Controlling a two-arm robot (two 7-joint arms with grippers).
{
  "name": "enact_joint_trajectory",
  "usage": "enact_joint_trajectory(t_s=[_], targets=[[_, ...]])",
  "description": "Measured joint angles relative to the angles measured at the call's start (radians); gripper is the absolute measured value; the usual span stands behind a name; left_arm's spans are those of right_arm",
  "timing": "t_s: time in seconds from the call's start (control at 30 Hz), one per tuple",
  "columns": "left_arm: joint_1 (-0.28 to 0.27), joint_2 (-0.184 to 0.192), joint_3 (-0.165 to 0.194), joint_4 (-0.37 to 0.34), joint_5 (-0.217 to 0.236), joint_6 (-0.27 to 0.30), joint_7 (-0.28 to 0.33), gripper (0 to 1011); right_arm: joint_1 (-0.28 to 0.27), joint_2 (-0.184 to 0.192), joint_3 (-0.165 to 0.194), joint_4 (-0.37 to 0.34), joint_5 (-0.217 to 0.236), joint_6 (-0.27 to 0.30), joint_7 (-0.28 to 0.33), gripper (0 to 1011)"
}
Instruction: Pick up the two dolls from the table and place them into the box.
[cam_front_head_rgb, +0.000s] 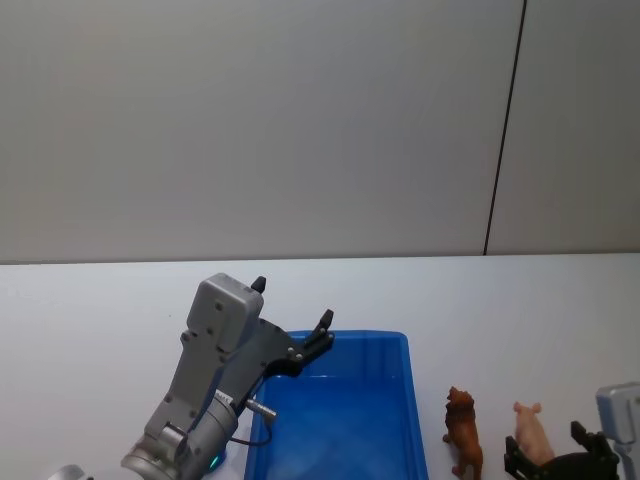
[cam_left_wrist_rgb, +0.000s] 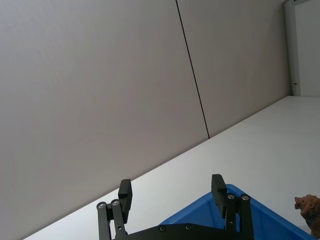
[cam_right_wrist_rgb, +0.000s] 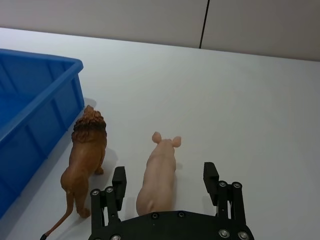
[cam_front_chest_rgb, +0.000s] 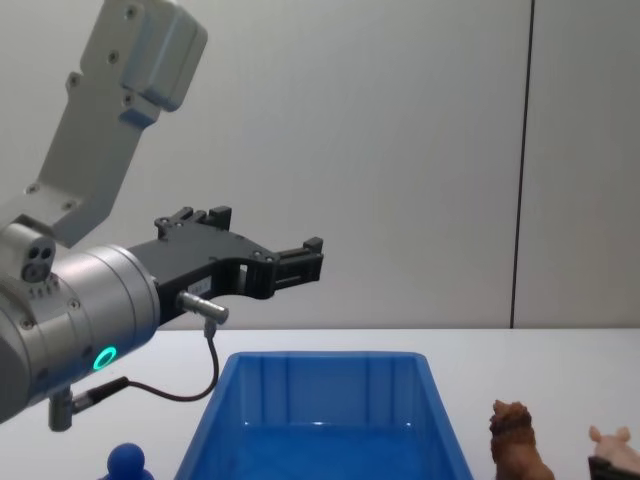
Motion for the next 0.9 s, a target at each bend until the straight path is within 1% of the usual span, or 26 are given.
enact_joint_trajectory(t_s=[0.17,0.23,0.27,0.3,0.4,0.47,0.57,0.6,0.73,0.9], targets=[[0.000,0.000,0.000,0.000,0.000,0.000,0.000,1001,0.004,-0.009,-0.003,0.025,-0.005,-0.007,0.011,870],[0.000,0.000,0.000,0.000,0.000,0.000,0.000,1001,0.005,-0.011,-0.004,0.031,-0.006,-0.010,0.015,783],[0.000,0.000,0.000,0.000,0.000,0.000,0.000,1001,0.006,-0.013,-0.005,0.036,-0.006,-0.013,0.018,783],[0.000,0.000,0.000,0.000,0.000,0.000,0.000,1001,0.006,-0.013,-0.005,0.036,-0.006,-0.013,0.018,728],[0.000,0.000,0.000,0.000,0.000,0.000,0.000,1001,0.007,-0.019,-0.006,0.047,-0.006,-0.020,0.025,673],[0.000,0.000,0.000,0.000,0.000,0.000,0.000,1001,0.008,-0.020,-0.007,0.050,-0.006,-0.022,0.028,589],[0.000,0.000,0.000,0.000,0.000,0.000,0.000,1001,0.008,-0.023,-0.007,0.051,-0.004,-0.028,0.031,510],[0.000,0.000,0.000,0.000,0.000,0.000,0.000,1001,0.007,-0.023,-0.007,0.051,-0.003,-0.031,0.032,449],[0.000,0.000,0.000,0.000,0.000,0.000,0.000,1001,0.005,-0.025,-0.006,0.044,-0.001,-0.040,0.034,375],[0.000,0.000,0.000,0.000,0.000,0.000,0.000,1001,0.000,-0.025,-0.004,0.024,0.000,-0.059,0.036,375]])
